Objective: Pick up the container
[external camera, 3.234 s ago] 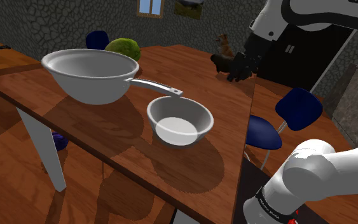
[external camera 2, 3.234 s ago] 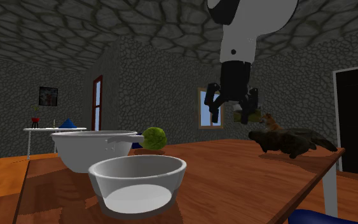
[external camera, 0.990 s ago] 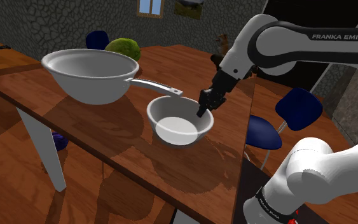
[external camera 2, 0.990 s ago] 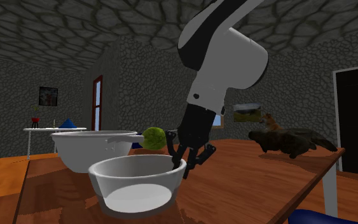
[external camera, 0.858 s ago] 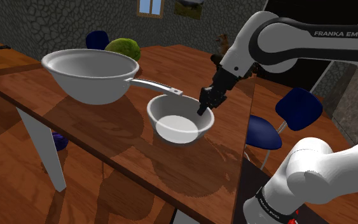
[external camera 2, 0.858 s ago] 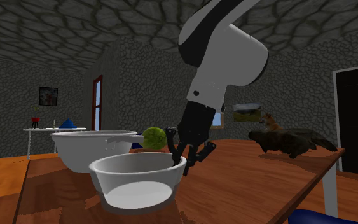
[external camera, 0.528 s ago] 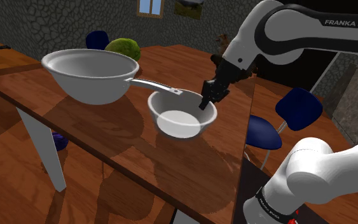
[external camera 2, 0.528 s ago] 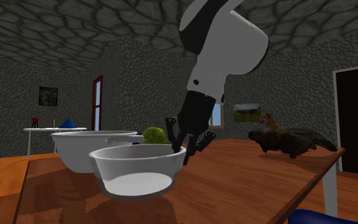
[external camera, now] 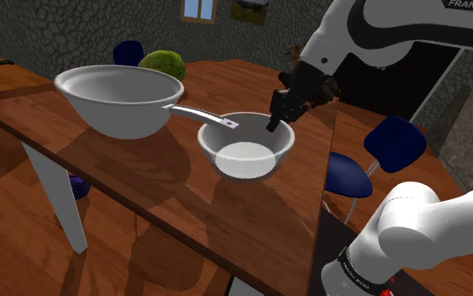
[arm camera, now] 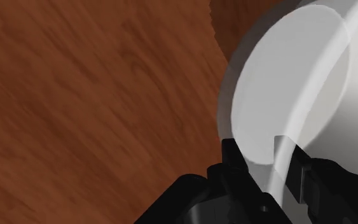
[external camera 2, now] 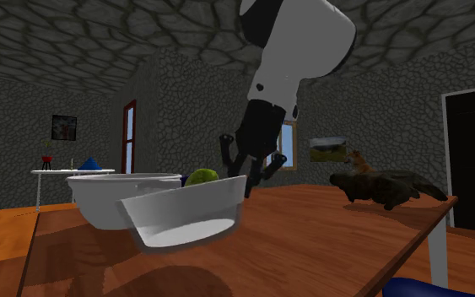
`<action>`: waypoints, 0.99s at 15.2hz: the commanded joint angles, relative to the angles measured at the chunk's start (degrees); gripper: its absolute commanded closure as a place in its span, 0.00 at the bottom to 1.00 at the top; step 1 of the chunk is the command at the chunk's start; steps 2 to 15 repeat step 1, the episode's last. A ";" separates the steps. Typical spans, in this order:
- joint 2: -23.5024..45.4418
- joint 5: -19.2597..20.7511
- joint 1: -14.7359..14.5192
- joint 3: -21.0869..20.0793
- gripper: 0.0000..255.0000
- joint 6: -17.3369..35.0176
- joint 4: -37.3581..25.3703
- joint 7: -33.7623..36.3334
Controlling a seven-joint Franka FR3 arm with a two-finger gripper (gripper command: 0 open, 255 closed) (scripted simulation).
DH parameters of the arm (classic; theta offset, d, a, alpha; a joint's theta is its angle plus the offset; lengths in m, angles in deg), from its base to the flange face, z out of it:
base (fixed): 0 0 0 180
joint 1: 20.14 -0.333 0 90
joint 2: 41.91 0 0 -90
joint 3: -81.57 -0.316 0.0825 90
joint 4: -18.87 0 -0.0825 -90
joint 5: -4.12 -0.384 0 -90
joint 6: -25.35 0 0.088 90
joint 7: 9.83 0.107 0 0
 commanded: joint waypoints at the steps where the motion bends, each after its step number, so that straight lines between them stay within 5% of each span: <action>1: -0.05 0.00 -0.02 0.07 1.00 -0.50 -0.68 0.13; 15: -0.05 0.00 -0.02 0.07 1.00 -0.50 -0.68 0.13</action>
